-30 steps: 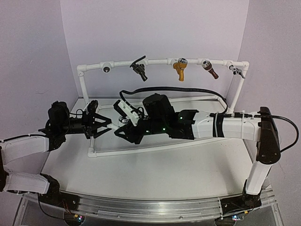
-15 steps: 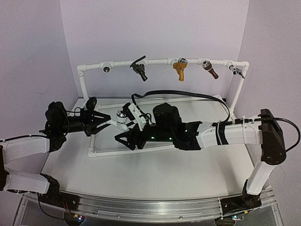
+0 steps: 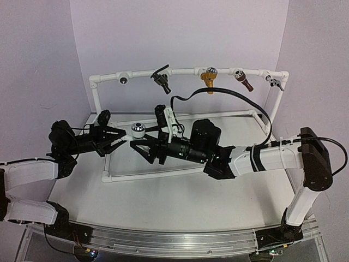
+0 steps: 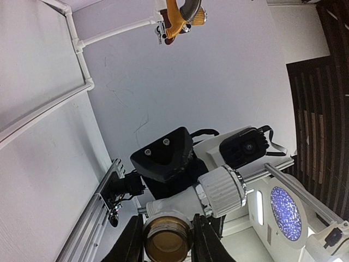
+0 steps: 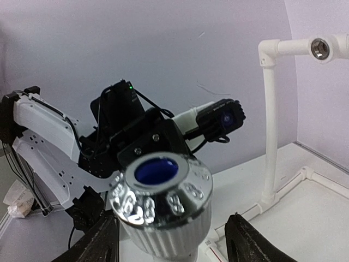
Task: Install the water faucets
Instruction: Pass from the left arm to the right
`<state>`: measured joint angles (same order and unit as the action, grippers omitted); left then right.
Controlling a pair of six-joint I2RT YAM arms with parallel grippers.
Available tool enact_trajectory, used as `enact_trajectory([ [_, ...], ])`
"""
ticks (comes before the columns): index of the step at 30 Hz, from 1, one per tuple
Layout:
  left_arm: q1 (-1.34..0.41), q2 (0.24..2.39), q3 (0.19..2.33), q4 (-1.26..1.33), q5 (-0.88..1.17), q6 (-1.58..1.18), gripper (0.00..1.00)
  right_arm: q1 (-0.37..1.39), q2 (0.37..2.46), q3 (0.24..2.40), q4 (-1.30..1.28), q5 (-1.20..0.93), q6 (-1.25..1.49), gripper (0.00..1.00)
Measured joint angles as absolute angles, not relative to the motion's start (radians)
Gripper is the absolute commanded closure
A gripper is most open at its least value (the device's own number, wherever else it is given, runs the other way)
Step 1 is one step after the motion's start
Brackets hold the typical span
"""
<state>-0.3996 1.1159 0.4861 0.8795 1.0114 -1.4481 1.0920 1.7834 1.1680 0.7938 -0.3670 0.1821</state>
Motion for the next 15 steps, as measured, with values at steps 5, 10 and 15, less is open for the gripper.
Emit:
enact_trajectory([
  [5,-0.400,1.133,0.468,0.960,0.999,-1.504,1.00,1.091,1.824,1.228,0.826,-0.399,0.174,0.44],
  [10,-0.400,1.144,0.450,1.017,0.991,-1.549,1.00,1.089,1.863,1.260,0.831,-0.419,0.165,0.63],
  [15,-0.401,1.145,0.444,1.039,0.986,-1.580,1.00,1.084,1.875,1.269,0.837,-0.421,0.144,0.95],
])
